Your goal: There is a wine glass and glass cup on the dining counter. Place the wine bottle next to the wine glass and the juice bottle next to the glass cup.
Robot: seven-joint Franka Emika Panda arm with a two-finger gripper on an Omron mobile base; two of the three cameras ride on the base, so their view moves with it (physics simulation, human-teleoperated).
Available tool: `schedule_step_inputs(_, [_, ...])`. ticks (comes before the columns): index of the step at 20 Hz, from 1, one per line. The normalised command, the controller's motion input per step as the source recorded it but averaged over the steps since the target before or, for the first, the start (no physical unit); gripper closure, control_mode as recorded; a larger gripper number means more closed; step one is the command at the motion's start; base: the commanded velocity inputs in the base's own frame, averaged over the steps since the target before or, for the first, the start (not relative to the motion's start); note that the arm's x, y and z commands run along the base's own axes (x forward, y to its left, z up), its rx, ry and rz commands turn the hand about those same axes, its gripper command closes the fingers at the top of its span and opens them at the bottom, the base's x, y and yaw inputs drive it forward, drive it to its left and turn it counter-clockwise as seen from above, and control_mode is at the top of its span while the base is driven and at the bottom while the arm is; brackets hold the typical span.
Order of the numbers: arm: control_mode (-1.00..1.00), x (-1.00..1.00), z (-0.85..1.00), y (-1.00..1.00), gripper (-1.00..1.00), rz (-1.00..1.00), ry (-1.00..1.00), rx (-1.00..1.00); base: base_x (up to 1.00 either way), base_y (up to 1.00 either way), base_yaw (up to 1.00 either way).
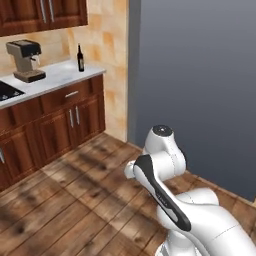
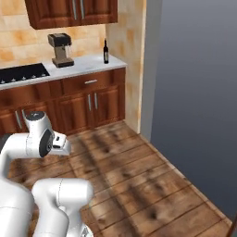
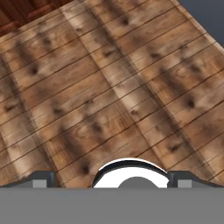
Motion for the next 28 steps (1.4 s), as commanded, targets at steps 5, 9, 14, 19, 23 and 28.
schedule_step_inputs(5, [1.0,0.0,0.0,0.0,-1.0,0.0,0.0,0.0,0.93,0.0,0.14])
schedule_step_inputs(9, [1.0,0.0,0.0,0.0,-1.0,0.0,0.0,0.0,0.92,0.0,0.16])
schedule_step_inputs(14, [1.0,0.0,0.0,0.0,-1.0,0.0,0.0,0.0,0.87,0.0,0.22])
schedule_step_inputs(19, [1.0,0.0,0.0,0.0,-1.0,0.0,0.0,0.0,0.78,0.0,0.23])
schedule_step_inputs(23, [1.0,0.0,0.0,0.0,-1.0,0.0,0.0,0.0,0.72,-0.06,0.18])
schedule_step_inputs(28, [1.0,0.0,0.0,0.0,-1.0,0.0,0.0,0.0,0.73,-0.12,0.14])
